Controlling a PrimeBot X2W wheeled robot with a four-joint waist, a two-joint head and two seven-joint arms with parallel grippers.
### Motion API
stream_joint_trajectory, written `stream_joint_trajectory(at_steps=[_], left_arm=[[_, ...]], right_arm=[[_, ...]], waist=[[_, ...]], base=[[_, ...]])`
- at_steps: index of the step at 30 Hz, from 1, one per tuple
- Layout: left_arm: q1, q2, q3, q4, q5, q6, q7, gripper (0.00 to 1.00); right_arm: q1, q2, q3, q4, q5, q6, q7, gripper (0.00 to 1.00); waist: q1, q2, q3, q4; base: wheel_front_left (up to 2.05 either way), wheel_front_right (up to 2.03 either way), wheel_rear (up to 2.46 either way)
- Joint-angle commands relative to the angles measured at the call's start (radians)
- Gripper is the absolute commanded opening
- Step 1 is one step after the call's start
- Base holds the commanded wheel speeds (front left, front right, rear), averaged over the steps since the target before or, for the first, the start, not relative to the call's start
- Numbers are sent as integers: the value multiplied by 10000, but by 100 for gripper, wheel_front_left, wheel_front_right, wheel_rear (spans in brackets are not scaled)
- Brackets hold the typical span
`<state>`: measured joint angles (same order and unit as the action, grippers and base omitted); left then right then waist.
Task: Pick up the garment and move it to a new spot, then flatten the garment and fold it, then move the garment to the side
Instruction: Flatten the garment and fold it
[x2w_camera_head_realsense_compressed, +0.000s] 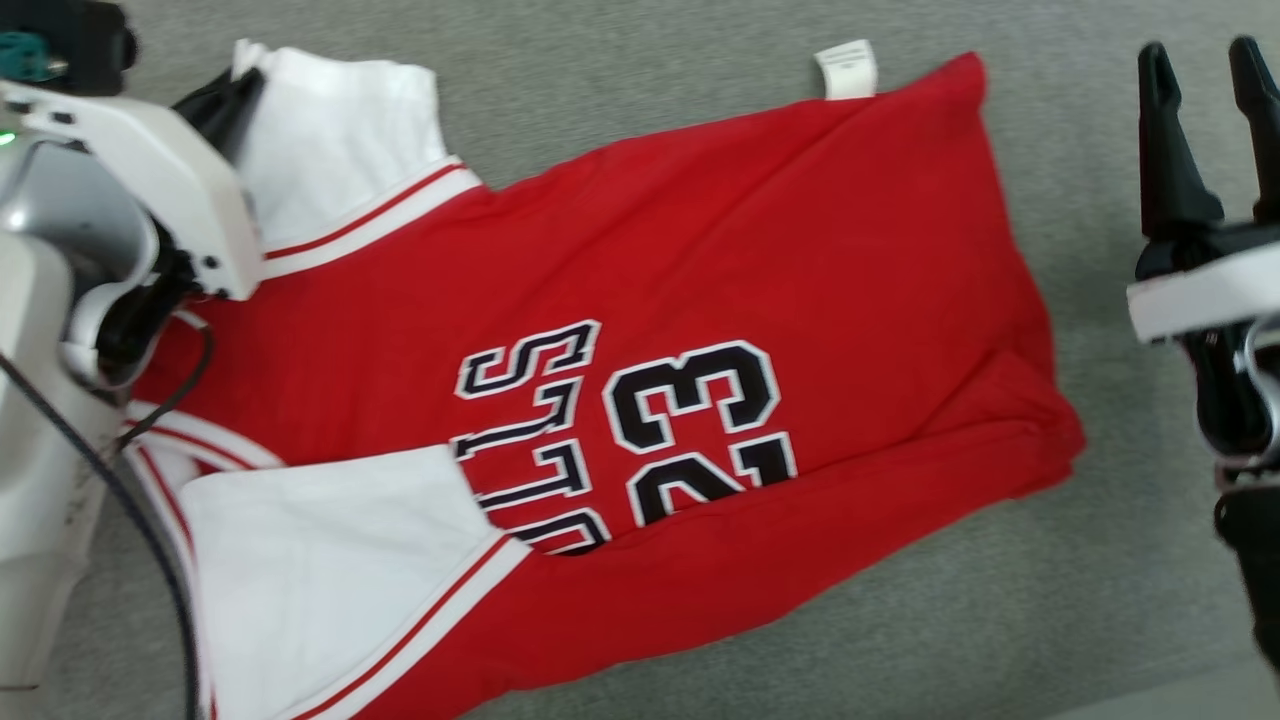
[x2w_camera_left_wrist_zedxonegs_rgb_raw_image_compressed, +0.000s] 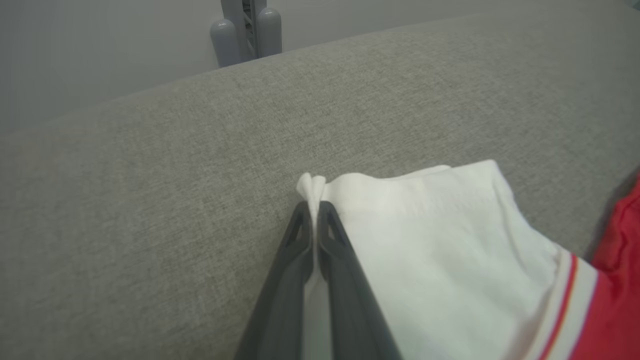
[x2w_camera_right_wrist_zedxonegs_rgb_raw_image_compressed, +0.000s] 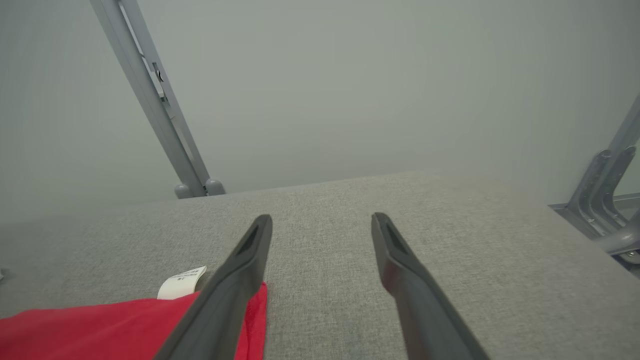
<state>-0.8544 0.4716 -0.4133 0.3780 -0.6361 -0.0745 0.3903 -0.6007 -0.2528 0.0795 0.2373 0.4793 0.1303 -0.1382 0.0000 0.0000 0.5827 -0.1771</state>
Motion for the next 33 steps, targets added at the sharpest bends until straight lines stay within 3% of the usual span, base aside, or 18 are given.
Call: stream_joint_trajectory(at_steps=[1, 7, 13, 15, 16, 17, 24, 27, 33], left_arm=[[-281, -99, -82, -36, 72, -96, -128, 0], [-651, -640, -444, 43, 113, -220, -382, 0], [-895, -865, -596, 149, 104, -321, -760, 0], [-910, -859, -610, 177, 58, -353, -863, 0], [-920, -828, -596, 182, 38, -363, -898, 0], [-921, -804, -576, 195, 6, -374, -928, 0], [-567, -594, -354, -444, -128, -303, -1393, 0], [-83, -466, -181, -1297, -334, -271, -1600, 0], [1818, 161, 75, -3745, -388, 322, -1895, 0]], right_arm=[[-459, -365, 428, 360, 147, 11, 401, 100], [-1566, -1386, 1890, 1373, 1036, 4, 1636, 100], [-1890, -2561, 3299, 1438, 1981, 5, 2936, 98], [-1840, -2874, 3592, 1281, 2260, 5, 3317, 47], [-1845, -2997, 3653, 1178, 2352, 4, 3381, 16], [-1854, -3067, 3650, 1103, 2487, 4, 3427, 0], [-1887, -3327, 3422, 813, 2777, 4, 2885, 0], [-1528, -3459, 3169, 563, 3164, 4, 2788, 0], [5, -3809, 2743, -764, 4453, 5, 3129, 0]], waist=[[0, 0, 159, 435], [0, 0, 267, 1004], [0, 0, 301, 1371], [0, 0, 260, 1408], [0, 0, 245, 1411], [0, 0, 232, 1407], [0, 0, -21, 1447], [0, 0, -167, 1589], [0, 0, -543, 1929]], base=[[0, 0, 0], [0, 0, 0], [0, 0, 0], [0, 0, 0], [0, 0, 0], [0, 0, 0], [0, 0, 0], [0, 0, 0], [0, 0, 0]])
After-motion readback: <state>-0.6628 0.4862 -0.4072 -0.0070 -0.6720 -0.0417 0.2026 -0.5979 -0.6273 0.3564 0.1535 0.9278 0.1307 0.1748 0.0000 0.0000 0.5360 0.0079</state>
